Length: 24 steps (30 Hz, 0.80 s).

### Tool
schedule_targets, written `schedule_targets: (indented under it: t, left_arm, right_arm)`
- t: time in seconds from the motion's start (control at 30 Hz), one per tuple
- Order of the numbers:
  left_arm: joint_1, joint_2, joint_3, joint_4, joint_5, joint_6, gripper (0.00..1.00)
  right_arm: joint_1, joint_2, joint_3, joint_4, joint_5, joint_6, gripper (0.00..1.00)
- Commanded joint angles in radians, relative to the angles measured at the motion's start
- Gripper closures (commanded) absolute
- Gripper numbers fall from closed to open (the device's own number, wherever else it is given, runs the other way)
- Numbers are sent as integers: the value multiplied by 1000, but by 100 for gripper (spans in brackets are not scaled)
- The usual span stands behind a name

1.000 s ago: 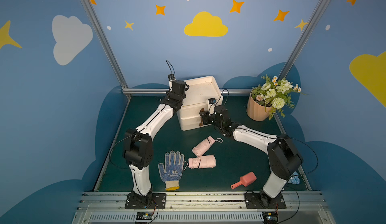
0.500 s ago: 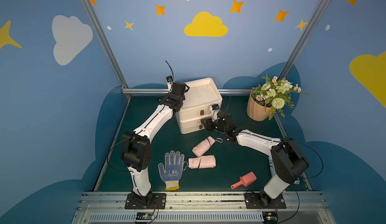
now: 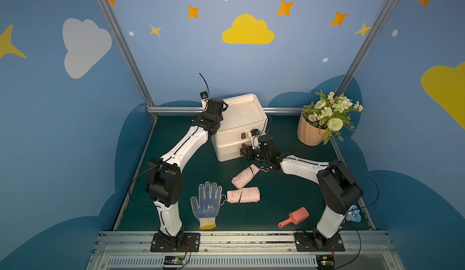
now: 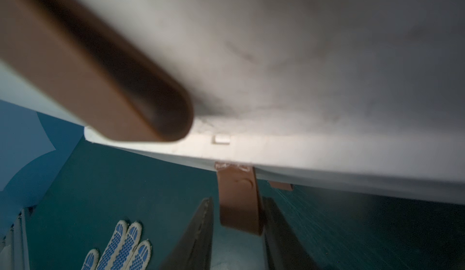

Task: Place the umbrella in the drawer by color
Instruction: Open the drawer in the storage box.

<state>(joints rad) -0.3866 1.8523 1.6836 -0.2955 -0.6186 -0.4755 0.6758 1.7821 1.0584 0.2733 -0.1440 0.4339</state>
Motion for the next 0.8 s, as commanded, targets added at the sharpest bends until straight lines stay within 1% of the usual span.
schedule_targets:
  t: [0.0, 0.07, 0.1, 0.17, 0.3, 0.53, 0.67, 0.77]
  left_arm:
    - [-22, 2, -55, -220, 111, -41, 96]
    - [-20, 1, -55, -215, 103, -36, 96]
    - [-21, 1, -55, -212, 98, -36, 96]
    - [-18, 4, -50, -204, 84, -37, 96]
    - [-14, 15, -28, -196, 60, -43, 96]
    - [-7, 50, 2, -197, 57, -23, 97]
    - [-6, 54, -6, -181, 82, -10, 97]
    - [-4, 56, -14, -167, 123, 23, 97]
  right_arm:
    - [-2, 2, 19, 75, -11, 7, 78]
    - [-1, -9, 10, 68, -17, -5, 96]
    - [-2, -16, 6, 60, -18, -10, 100]
    - [6, -43, -10, 35, -3, -22, 100]
    - [44, -120, -60, -29, 68, -65, 100]
    - [106, -276, -212, -118, 98, -58, 100]
    - [147, -343, -289, -136, 112, -34, 100]
    - [180, -384, -326, -154, 125, -21, 100]
